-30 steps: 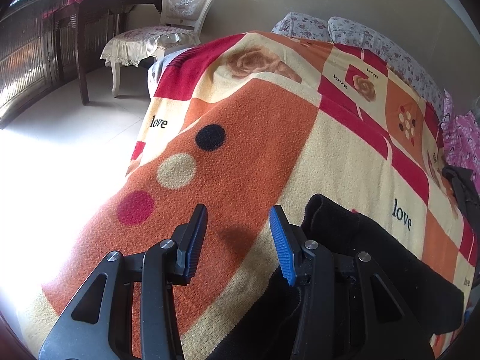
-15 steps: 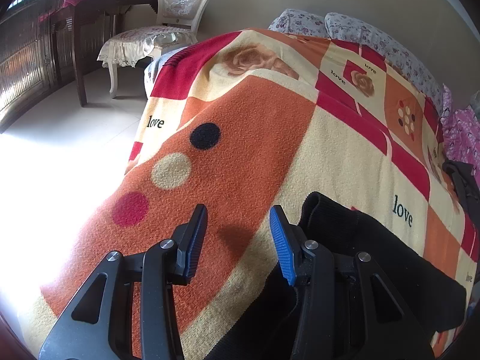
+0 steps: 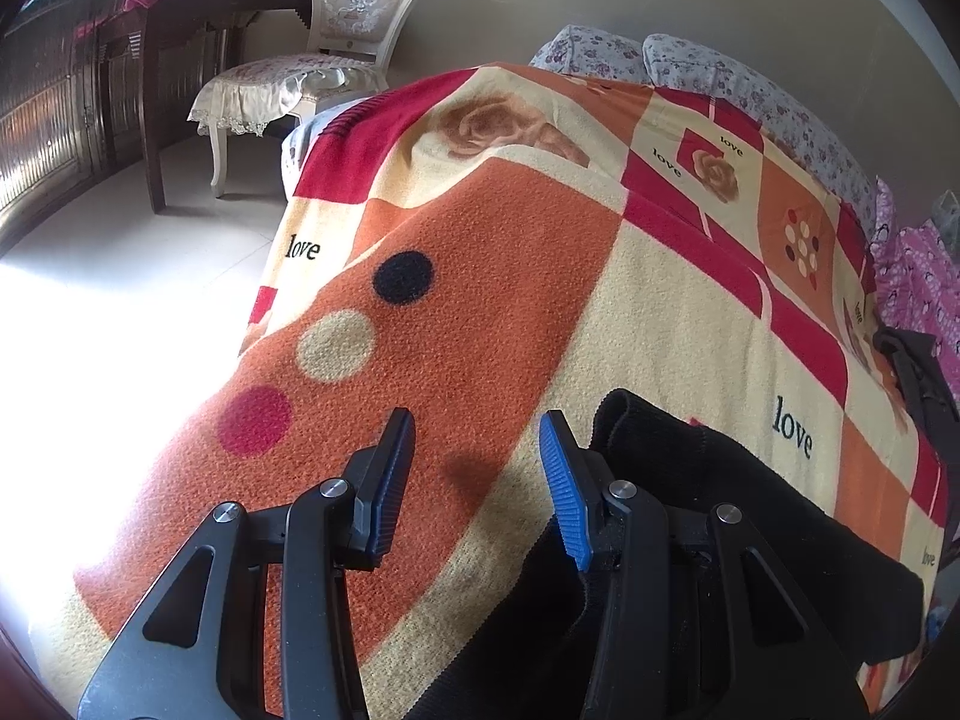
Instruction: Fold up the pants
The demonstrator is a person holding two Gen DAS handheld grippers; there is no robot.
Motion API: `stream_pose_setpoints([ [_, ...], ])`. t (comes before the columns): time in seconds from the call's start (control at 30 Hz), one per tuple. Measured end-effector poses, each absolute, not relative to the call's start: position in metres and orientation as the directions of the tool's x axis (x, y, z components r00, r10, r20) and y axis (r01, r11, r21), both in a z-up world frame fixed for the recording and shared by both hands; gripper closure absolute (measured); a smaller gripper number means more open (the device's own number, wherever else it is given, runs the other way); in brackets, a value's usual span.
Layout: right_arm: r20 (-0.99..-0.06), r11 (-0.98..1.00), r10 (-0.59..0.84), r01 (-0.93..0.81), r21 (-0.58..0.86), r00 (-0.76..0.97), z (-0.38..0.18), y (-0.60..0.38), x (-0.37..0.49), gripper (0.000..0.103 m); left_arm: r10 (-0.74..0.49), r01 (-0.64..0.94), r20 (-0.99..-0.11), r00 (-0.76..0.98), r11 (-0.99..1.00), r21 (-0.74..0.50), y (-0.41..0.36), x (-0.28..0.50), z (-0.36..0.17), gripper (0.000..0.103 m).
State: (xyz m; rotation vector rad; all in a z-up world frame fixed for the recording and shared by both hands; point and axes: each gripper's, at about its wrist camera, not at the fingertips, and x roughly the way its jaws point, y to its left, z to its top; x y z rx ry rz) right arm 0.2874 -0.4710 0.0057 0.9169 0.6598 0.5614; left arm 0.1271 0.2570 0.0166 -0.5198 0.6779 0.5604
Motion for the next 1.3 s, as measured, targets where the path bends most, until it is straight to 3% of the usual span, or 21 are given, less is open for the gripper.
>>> stream_pose_setpoints([
  [0.27,-0.323,0.547,0.663,-0.143,0.825,0.676,0.008,-0.467,0.289,0.029,0.287,-0.606,-0.700,0.654,0.752,-0.258,0.253,0.128,0.019,0.060],
  [0.53,-0.450,0.665,0.612,-0.116,0.737,0.650,0.012,-0.449,0.295,0.029,0.189,-0.577,-0.711,0.677,0.737,-0.354,0.264,0.125,0.026,0.060],
  [0.7,-0.447,0.663,0.616,-0.119,0.739,0.649,0.010,-0.450,0.296,0.029,0.196,-0.586,-0.754,0.627,0.757,-0.290,0.280,0.140,0.037,0.060],
  [0.83,-0.431,0.649,0.623,-0.124,0.751,0.652,0.009,-0.453,0.295,0.029,0.026,-0.328,-0.766,0.643,0.913,-0.245,0.264,0.163,0.037,0.060],
  [0.97,-0.421,0.641,0.630,-0.130,0.757,0.653,0.009,-0.453,0.294,0.028,-0.034,-0.106,-0.806,0.591,0.987,-0.120,0.241,0.178,0.027,0.060],
  [1.3,-0.422,0.642,0.635,-0.137,0.755,0.647,0.008,-0.452,0.295,0.028,-0.191,-0.056,-0.746,0.638,0.955,-0.292,0.261,0.198,0.009,0.060],
])
